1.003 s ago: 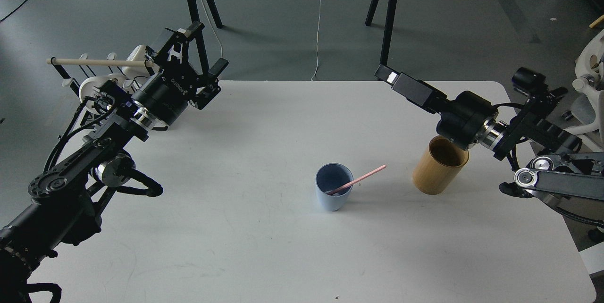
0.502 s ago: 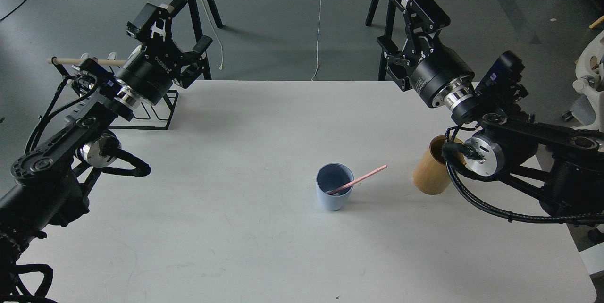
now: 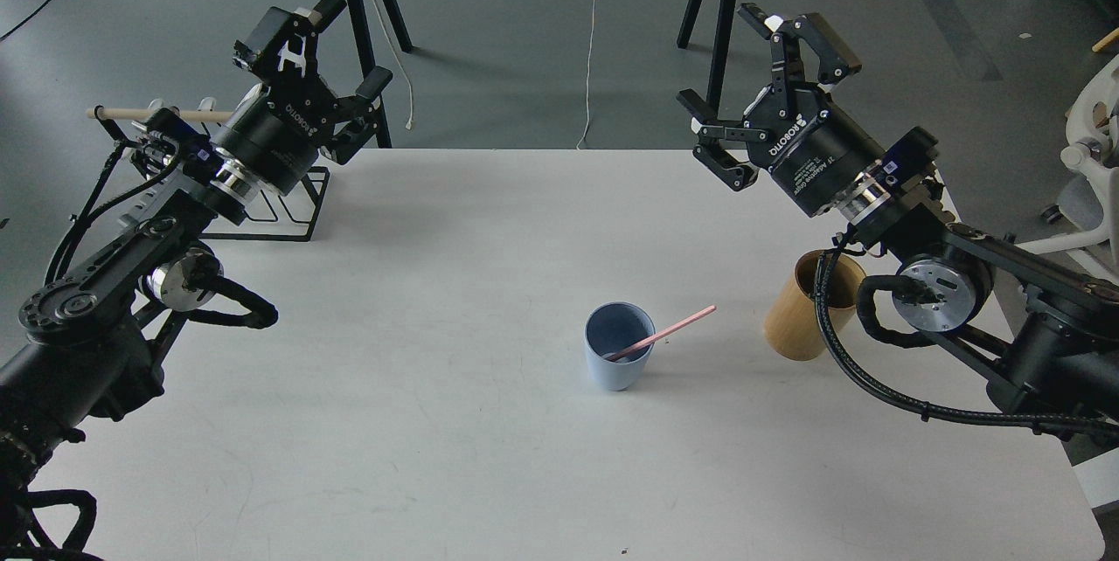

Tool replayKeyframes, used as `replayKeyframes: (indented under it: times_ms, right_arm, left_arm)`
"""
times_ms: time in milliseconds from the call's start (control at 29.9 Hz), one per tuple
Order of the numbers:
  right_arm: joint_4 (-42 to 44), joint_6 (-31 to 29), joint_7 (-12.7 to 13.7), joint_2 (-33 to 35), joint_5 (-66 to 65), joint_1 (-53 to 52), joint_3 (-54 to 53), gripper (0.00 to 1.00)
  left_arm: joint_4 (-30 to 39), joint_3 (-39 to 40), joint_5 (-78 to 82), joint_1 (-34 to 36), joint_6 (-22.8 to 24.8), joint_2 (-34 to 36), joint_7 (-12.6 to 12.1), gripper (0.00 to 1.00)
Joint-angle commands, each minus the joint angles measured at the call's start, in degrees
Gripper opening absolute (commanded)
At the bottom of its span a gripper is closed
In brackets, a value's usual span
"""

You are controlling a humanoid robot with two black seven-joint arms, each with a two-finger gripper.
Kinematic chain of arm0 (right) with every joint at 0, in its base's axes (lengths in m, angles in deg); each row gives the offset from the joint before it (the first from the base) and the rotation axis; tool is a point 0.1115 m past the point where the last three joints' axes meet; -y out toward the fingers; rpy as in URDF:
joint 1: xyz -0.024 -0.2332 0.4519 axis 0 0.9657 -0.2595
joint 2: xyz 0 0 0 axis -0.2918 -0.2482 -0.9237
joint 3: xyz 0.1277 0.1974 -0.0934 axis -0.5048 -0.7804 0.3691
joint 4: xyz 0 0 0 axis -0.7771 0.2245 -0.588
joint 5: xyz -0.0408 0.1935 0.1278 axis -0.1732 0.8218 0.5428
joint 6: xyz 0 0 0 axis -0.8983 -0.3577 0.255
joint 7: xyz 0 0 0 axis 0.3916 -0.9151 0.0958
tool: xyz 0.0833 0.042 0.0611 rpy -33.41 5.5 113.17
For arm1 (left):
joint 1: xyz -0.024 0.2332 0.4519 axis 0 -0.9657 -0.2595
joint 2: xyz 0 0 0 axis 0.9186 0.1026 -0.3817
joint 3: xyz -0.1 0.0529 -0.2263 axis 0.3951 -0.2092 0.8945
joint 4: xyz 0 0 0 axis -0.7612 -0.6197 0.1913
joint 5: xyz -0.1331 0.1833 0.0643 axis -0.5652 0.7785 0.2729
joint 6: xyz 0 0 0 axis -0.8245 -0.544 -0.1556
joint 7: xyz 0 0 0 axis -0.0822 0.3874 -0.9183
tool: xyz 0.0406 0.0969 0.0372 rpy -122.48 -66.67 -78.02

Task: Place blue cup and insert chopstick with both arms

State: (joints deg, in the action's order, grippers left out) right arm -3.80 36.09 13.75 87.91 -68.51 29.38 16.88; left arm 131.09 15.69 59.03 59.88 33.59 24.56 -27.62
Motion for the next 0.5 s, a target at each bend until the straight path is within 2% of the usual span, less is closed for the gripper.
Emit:
replayKeyframes:
  times_ms: [0, 167, 468]
  right_arm:
    - [0.67, 0.1, -0.01, -0.14, 0.07, 0.06, -2.07, 0.99]
    - [3.3, 0.98, -0.01, -0.4, 0.25, 0.15, -5.15, 0.99]
    - [3.04, 0.98, -0.01, -0.49, 0.25, 3.4, -8.4, 0.99]
  left_arm:
    - [0.84, 0.23, -0.1, -0.29, 0.0, -0.07, 0.0, 0.98]
    - [1.28, 0.58, -0.1, -0.29, 0.0, -0.43, 0.0, 0.98]
    - [1.46, 0.85, -0.1, 0.06, 0.0, -0.69, 0.0, 0.98]
